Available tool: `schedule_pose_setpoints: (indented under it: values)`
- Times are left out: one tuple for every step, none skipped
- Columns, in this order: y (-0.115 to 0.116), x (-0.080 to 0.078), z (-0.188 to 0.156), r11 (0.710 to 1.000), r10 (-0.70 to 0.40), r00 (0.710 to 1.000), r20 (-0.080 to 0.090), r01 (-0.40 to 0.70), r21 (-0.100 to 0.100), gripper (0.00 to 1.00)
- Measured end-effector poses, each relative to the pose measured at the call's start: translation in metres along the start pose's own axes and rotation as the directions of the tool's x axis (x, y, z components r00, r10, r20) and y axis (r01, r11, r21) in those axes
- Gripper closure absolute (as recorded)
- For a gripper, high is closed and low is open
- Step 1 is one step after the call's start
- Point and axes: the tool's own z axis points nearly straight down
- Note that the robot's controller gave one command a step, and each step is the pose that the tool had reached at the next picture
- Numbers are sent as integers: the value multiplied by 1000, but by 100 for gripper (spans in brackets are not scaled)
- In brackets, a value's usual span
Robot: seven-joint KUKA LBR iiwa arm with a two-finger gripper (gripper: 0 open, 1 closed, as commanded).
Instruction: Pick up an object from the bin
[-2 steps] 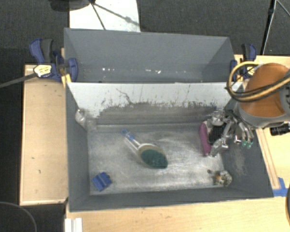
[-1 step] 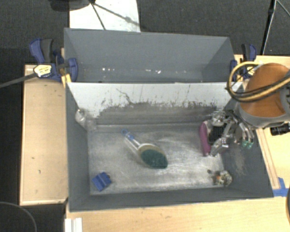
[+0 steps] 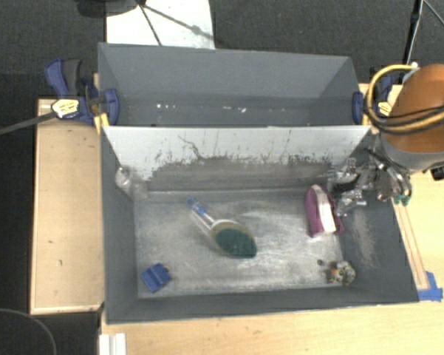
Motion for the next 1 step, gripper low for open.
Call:
schedule_pose_setpoints:
  values:
    - [23, 19, -136, 983, -185, 983, 2, 185, 1, 100]
